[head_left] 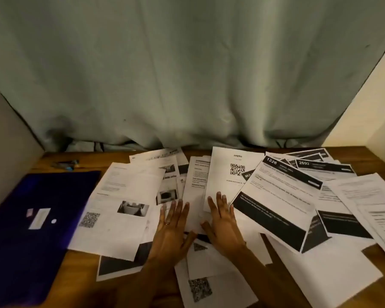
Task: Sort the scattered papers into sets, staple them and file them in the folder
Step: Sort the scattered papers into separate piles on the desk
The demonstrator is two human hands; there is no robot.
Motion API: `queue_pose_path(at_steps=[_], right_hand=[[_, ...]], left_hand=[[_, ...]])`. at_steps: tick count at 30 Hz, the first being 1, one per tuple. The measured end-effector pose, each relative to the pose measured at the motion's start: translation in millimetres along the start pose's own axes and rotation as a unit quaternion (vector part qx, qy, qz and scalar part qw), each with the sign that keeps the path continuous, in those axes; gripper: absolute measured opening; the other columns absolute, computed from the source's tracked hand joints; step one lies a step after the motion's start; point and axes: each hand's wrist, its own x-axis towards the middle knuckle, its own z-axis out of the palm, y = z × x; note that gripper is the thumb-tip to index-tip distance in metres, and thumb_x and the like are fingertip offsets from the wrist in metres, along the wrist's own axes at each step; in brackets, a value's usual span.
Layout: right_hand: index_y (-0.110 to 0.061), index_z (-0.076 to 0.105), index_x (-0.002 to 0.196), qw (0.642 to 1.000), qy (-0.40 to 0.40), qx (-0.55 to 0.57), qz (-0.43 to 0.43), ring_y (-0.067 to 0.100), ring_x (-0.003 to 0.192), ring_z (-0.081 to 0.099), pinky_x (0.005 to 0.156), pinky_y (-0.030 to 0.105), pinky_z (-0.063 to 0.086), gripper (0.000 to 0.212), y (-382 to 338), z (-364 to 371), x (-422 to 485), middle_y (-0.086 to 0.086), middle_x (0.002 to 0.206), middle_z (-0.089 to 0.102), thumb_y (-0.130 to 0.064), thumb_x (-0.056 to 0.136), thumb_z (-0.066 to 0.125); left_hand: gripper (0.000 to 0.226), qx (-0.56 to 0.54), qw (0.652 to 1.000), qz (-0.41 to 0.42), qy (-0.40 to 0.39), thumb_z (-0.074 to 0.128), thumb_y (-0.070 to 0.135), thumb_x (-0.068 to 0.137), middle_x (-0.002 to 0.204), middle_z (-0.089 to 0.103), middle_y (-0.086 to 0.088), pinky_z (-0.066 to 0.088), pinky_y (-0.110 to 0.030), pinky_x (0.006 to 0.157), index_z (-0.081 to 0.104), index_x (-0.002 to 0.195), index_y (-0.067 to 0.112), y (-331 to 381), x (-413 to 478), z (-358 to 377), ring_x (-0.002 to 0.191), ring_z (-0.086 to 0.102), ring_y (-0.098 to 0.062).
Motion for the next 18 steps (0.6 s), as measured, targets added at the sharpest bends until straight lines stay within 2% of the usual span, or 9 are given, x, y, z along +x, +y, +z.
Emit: queue_pose_path(at_steps=[1, 3, 4, 6, 9, 11, 14, 16, 18], right_hand=[[-0.025, -0.018, 0.147, 1.000, 0.007, -0.001, -0.003, 0.019, 0.141, -0.029, 0.112, 0.034, -0.021, 0.072, 0.8, 6.6, -0.7, 0.002, 0.154, -0.029, -0.060, 0.096, 0.019], [-0.022, -0.008, 0.152, 0.999, 0.014, -0.034, -0.013, 0.017, 0.140, -0.030, 0.111, 0.033, -0.023, 0.079, 3.5, 18.8, 1.7, 0.004, 0.157, -0.022, -0.067, 0.087, 0.004], [-0.019, -0.003, 0.153, 0.998, 0.025, -0.044, -0.021, 0.015, 0.140, -0.029, 0.111, 0.033, -0.022, 0.087, 6.0, 23.1, 1.8, 0.005, 0.159, -0.017, -0.070, 0.082, -0.004], [-0.017, 0.009, 0.153, 0.998, 0.046, -0.029, -0.042, 0.010, 0.141, -0.021, 0.113, 0.031, -0.018, 0.093, 8.3, 30.0, 0.0, 0.004, 0.161, -0.004, -0.073, 0.079, -0.003], [-0.017, 0.020, 0.151, 0.995, 0.082, -0.003, -0.058, 0.012, 0.147, 0.000, 0.115, 0.026, -0.010, 0.085, 11.6, 32.0, -4.5, 0.004, 0.160, 0.013, -0.066, 0.084, 0.005], [-0.016, 0.023, 0.151, 0.993, 0.096, -0.004, -0.067, 0.014, 0.147, 0.007, 0.116, 0.025, -0.005, 0.071, 11.8, 34.5, -9.1, 0.005, 0.159, 0.018, -0.059, 0.094, 0.020], [-0.015, 0.030, 0.149, 0.992, 0.104, -0.005, -0.068, 0.020, 0.145, 0.018, 0.119, 0.032, 0.006, 0.059, 16.0, 37.4, -5.0, 0.007, 0.156, 0.026, -0.046, 0.099, 0.037], [-0.015, 0.035, 0.146, 0.993, 0.096, -0.011, -0.070, 0.024, 0.141, 0.027, 0.119, 0.040, 0.016, 0.057, 18.8, 37.5, -0.9, 0.010, 0.152, 0.034, -0.046, 0.098, 0.039], [-0.013, 0.040, 0.143, 0.992, 0.099, -0.002, -0.080, 0.027, 0.137, 0.033, 0.116, 0.043, 0.022, 0.056, 19.6, 35.0, -2.0, 0.012, 0.147, 0.039, -0.046, 0.097, 0.041]], left_hand=[[0.077, 0.010, 1.000, 0.022, -0.008, 0.011, 0.065, 0.094, 0.160, 0.010, -0.010, -0.012, -0.037, 0.117, 0.015, 0.153, 0.016, -0.2, -2.0, 6.6, 0.147, -0.005, -0.022], [0.072, 0.060, 0.997, 0.038, 0.022, 0.012, 0.059, 0.097, 0.154, 0.030, -0.013, -0.004, -0.041, 0.117, 0.026, 0.150, 0.012, -2.7, -3.8, 23.2, 0.146, 0.009, -0.024], [0.072, 0.075, 0.996, 0.038, 0.037, 0.012, 0.058, 0.097, 0.150, 0.038, -0.012, -0.001, -0.042, 0.116, 0.031, 0.147, 0.010, -4.3, -4.6, 30.7, 0.145, 0.016, -0.024], [0.076, 0.078, 0.994, 0.046, 0.063, 0.010, 0.061, 0.097, 0.147, 0.044, -0.010, 0.002, -0.042, 0.116, 0.038, 0.144, 0.008, -5.3, -8.0, 36.5, 0.143, 0.022, -0.021], [0.094, 0.035, 0.993, 0.059, 0.094, -0.006, 0.074, 0.085, 0.158, 0.023, -0.003, -0.013, -0.034, 0.118, 0.022, 0.151, 0.014, -9.9, -9.0, 39.8, 0.144, 0.001, -0.010], [0.100, 0.041, 0.994, 0.052, 0.084, -0.009, 0.079, 0.076, 0.161, 0.011, 0.001, -0.018, -0.032, 0.114, 0.012, 0.153, 0.018, -10.0, -10.0, 40.6, 0.144, -0.006, -0.006], [0.082, 0.067, 0.995, 0.033, 0.064, 0.011, 0.070, 0.088, 0.161, 0.009, 0.000, -0.012, -0.036, 0.117, 0.010, 0.154, 0.020, -7.7, -8.8, 38.2, 0.148, 0.000, -0.012], [0.071, 0.066, 0.995, 0.031, 0.063, 0.025, 0.060, 0.097, 0.161, 0.013, -0.003, -0.003, -0.041, 0.120, 0.015, 0.153, 0.019, -6.7, -7.3, 38.3, 0.148, 0.006, -0.017], [0.067, 0.065, 0.996, 0.024, 0.061, 0.028, 0.056, 0.098, 0.160, 0.015, -0.004, 0.001, -0.042, 0.120, 0.018, 0.153, 0.019, -5.4, -7.6, 34.1, 0.148, 0.009, -0.018]])
